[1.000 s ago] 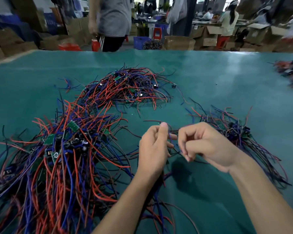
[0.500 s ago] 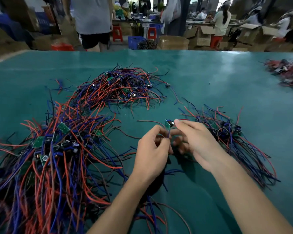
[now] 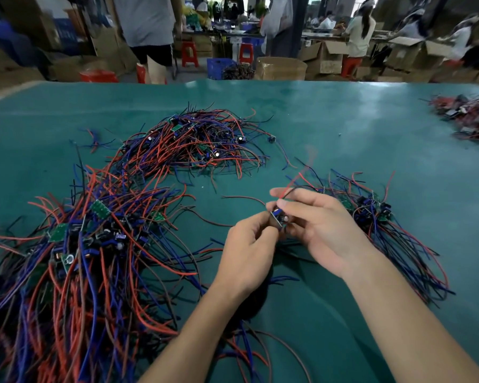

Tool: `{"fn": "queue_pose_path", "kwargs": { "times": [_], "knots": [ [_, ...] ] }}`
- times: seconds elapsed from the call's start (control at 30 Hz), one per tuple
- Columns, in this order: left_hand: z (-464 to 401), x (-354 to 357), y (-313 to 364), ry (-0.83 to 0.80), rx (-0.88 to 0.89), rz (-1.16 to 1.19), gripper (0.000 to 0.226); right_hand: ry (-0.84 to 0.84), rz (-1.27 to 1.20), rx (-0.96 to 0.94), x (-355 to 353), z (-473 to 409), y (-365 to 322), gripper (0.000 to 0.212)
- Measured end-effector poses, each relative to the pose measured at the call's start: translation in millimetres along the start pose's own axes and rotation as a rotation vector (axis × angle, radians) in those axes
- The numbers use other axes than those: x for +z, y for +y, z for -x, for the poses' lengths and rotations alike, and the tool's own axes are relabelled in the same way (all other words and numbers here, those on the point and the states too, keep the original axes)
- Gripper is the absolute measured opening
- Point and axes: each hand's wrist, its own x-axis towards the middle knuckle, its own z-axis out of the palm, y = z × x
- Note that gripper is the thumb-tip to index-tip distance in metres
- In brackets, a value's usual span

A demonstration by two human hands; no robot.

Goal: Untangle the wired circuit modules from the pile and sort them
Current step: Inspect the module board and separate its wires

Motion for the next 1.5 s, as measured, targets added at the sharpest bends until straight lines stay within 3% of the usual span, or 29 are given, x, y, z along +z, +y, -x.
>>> {"fn": "queue_pose_path", "kwargs": {
  "times": [0.13,0.23,0.4,0.5,0.67,0.8,0.87,0.93,1.07,1.17,1.23,1.33,1.5],
  "knots": [
    [3.0,-2.9,5.1,-0.033,0.007,0.006,0.033,0.166,0.189,-0.195,-2.6,-2.5,4.4,0.011],
    [4.9,-2.8,6.8,0.0,0.025,-0.04,0.051,0.188,0.243,-0.238,-1.3,-4.7,8.5,0.012],
    [2.0,-2.0,7.0,0.008,-0.013,-0.034,0.031,0.193,0.262,-0.262,-4.1,-4.2,7.1,0.015],
    [1.5,-2.0,7.2,0.004,-0.035,0.002,0.031,0.232,0.33,-0.346,-7.0,-5.4,4.9,0.022],
    [2.9,0.1,7.3,-0.03,-0.022,-0.061,0.027,0.512,0.309,-0.468,-26.6,-9.1,-3.8,0.031],
    [3.3,-1.1,3.0,0.029,-0.007,-0.047,0.023,0.745,0.162,-0.526,-45.2,-11.7,-10.1,0.019],
    [1.9,-1.3,-0.8,0.114,-0.009,-0.041,0.017,0.695,0.179,-0.443,-43.4,-11.5,-7.9,0.014],
    [-0.8,-0.9,-4.2,0.171,-0.019,-0.047,0.011,0.538,0.269,-0.304,-31.7,-11.2,-1.8,0.019],
    [-3.4,-0.6,-6.5,0.177,-0.003,-0.108,0.01,0.27,0.544,-0.259,-5.6,-7.4,10.4,0.071],
    [-2.0,-1.1,-4.6,0.153,0.04,-0.175,0.01,0.15,0.578,-0.272,4.3,-4.6,15.3,0.099],
    [-1.3,-1.3,-3.9,0.152,0.053,-0.196,0.011,0.144,0.611,-0.254,5.1,-4.2,14.6,0.091],
    [-0.2,-0.9,-3.2,0.136,0.065,-0.21,0.012,0.182,0.718,-0.282,-0.3,-3.8,11.5,0.052],
    [-0.2,0.2,-3.2,0.128,0.048,-0.201,0.013,0.197,0.711,-0.303,2.3,-1.1,10.2,0.021]
  ]
}}
